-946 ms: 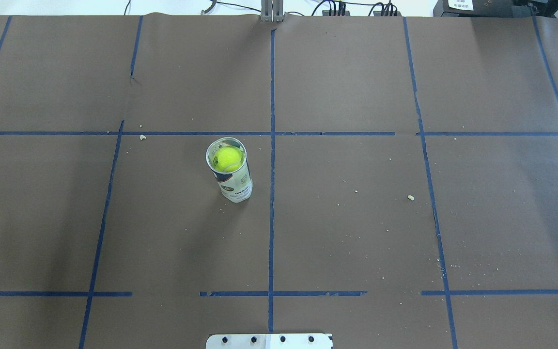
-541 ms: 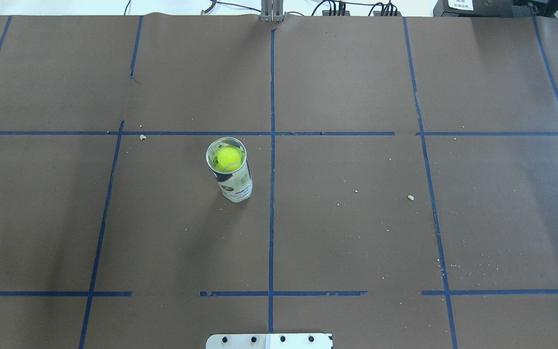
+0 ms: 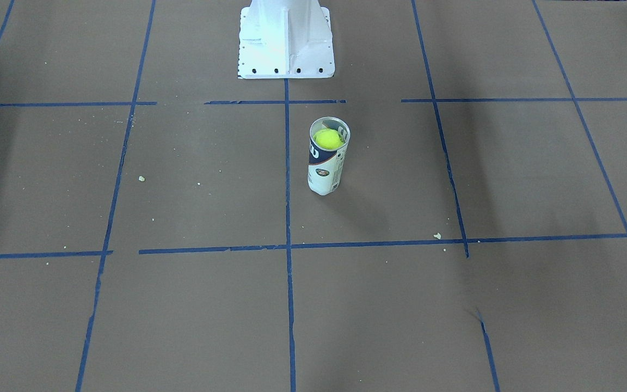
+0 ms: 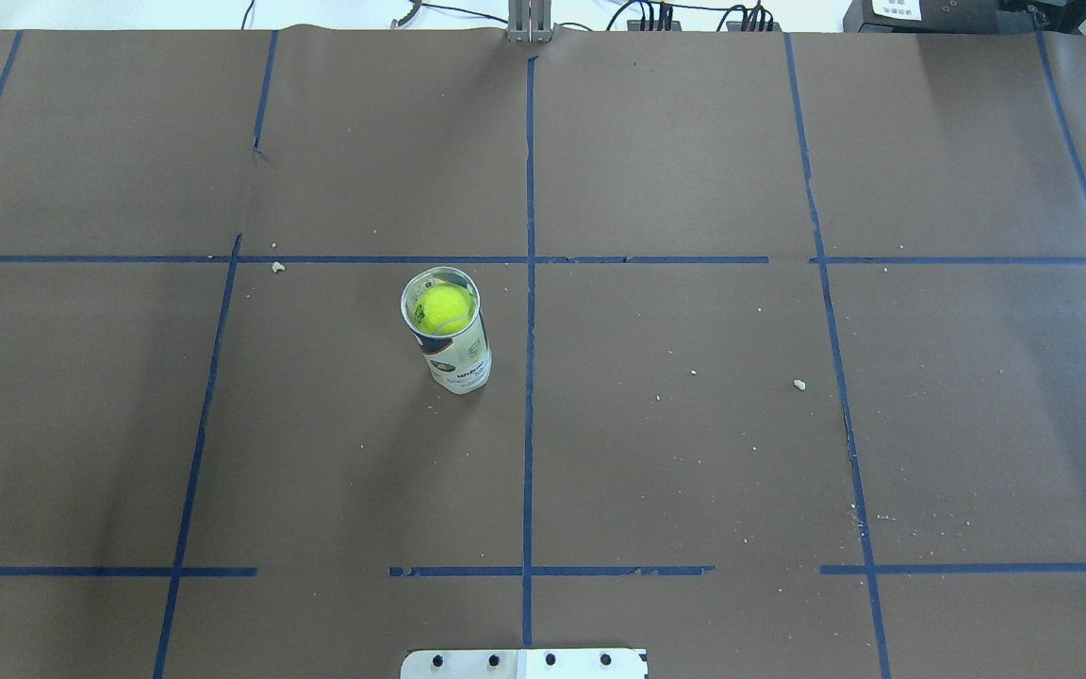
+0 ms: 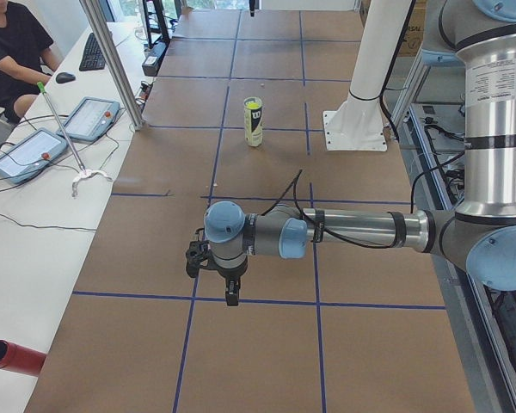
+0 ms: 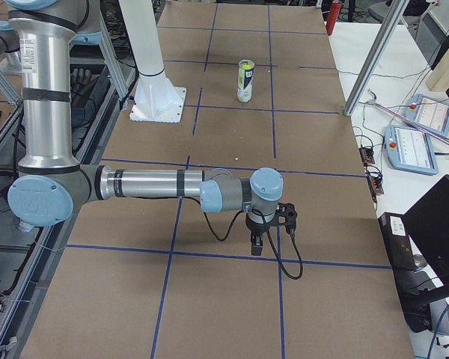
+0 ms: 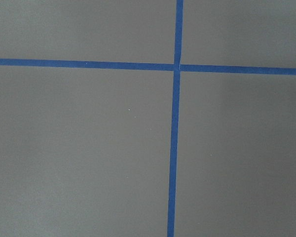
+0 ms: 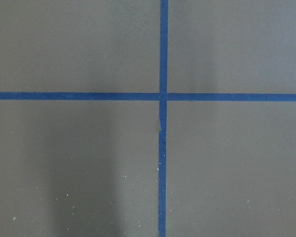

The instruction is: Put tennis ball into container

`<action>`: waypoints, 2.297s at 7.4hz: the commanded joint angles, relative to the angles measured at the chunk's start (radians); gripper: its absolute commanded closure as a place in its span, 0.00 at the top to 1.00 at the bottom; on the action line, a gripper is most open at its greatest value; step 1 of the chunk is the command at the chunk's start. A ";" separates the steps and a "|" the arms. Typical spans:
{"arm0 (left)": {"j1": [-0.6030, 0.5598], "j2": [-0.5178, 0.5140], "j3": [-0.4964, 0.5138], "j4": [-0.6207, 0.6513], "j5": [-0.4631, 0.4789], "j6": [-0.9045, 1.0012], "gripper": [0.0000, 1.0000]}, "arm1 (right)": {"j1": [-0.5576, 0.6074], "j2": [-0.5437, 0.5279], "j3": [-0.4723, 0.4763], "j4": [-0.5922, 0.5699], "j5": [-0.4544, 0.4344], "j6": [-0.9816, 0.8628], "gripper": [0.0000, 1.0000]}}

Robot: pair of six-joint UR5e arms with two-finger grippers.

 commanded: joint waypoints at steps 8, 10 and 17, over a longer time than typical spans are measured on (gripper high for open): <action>0.000 -0.053 0.039 -0.013 0.007 -0.007 1.00 | 0.000 0.000 0.000 0.000 0.000 0.000 1.00; 0.002 -0.055 0.040 -0.013 0.007 -0.006 1.00 | 0.000 0.000 0.000 0.000 0.000 0.000 1.00; 0.002 -0.066 0.040 -0.013 0.007 -0.006 1.00 | 0.000 0.000 0.000 0.000 0.000 0.000 1.00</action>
